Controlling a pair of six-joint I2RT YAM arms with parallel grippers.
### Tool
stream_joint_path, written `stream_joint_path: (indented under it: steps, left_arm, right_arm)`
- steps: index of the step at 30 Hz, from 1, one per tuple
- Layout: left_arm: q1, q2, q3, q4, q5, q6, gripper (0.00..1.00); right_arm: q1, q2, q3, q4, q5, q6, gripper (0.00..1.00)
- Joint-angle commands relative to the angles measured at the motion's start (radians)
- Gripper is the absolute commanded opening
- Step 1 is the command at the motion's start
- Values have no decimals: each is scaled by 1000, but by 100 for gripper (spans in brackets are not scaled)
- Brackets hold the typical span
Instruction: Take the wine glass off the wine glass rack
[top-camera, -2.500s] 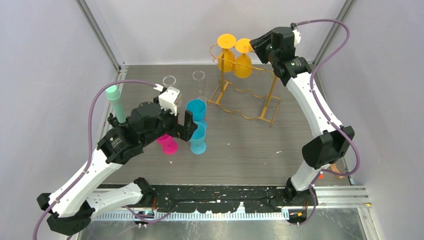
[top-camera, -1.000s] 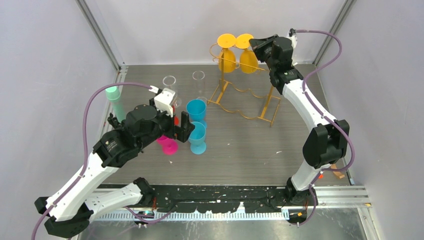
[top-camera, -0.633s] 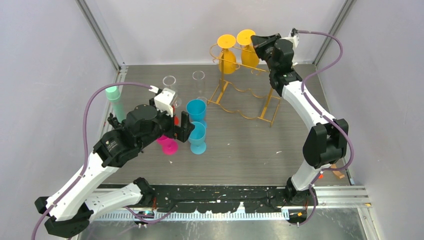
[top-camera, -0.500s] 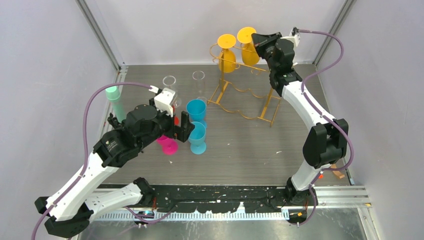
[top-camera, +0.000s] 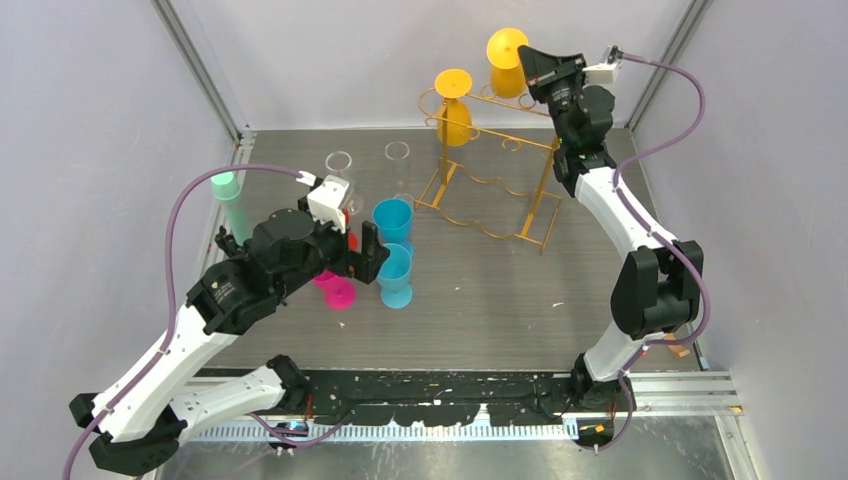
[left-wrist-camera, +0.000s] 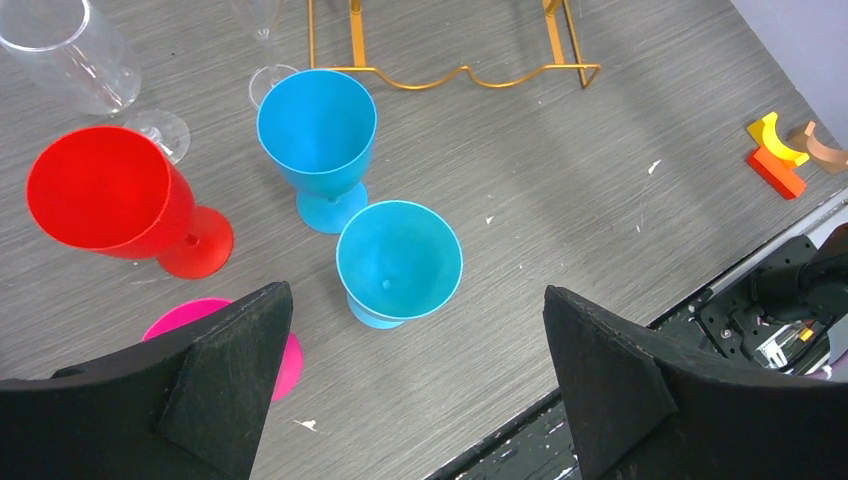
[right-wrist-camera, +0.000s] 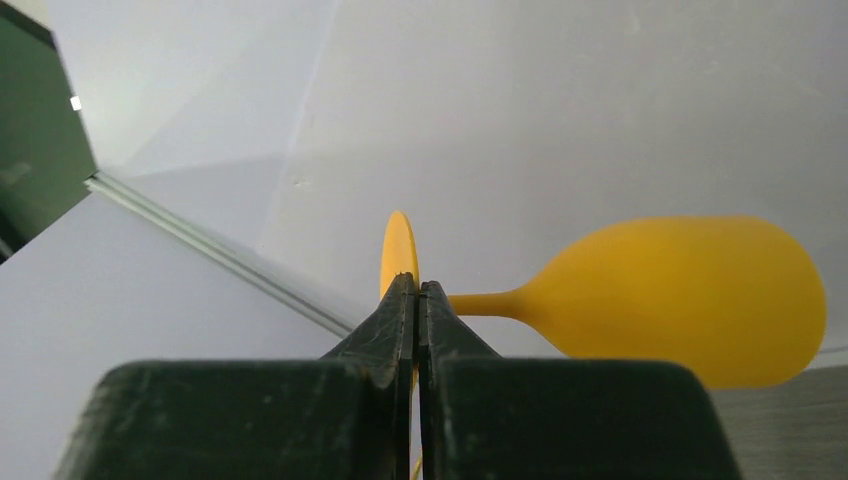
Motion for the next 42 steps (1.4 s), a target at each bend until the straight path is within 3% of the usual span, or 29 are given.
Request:
stream_joint_path:
  steps: [1, 9, 16, 20, 24, 27, 30, 34, 36, 38, 42]
  left_arm:
    - [-1, -3, -4, 37, -6, -23, 100]
    - [-1, 7, -7, 88, 26, -83, 100]
    - [-1, 5, 16, 211, 162, -168, 100]
    - [1, 24, 49, 288, 224, -289, 100]
    - [54, 74, 123, 308, 353, -420, 100]
    - [158, 90, 112, 393, 470, -528, 100]
    - [309, 130, 55, 552, 668, -706, 100]
    - [413, 245, -116, 1114, 903, -1128, 95]
    - [416, 306, -142, 1279, 943, -1228, 89]
    - [416, 337, -154, 1344, 955, -1273, 88]
    - [417, 348, -141, 1293, 952, -1235, 88]
  right_arm:
    - [-7, -102, 3, 224, -130, 34, 0]
    - [-7, -215, -27, 292, -270, 192, 0]
    - [-3, -412, -207, 222, -287, 433, 0]
    - [14, -537, -327, 168, -290, 534, 0]
    - [43, -663, -454, 132, -286, 631, 0]
    - [58, -752, -538, 117, -295, 713, 0]
    - [61, -803, -591, 128, -300, 756, 0]
    - [62, -852, -663, 167, -285, 806, 0]
    - [62, -852, -702, 200, -277, 835, 0]
    - [63, -836, -747, 243, -272, 870, 0]
    - [76, -765, -779, 386, -284, 948, 0]
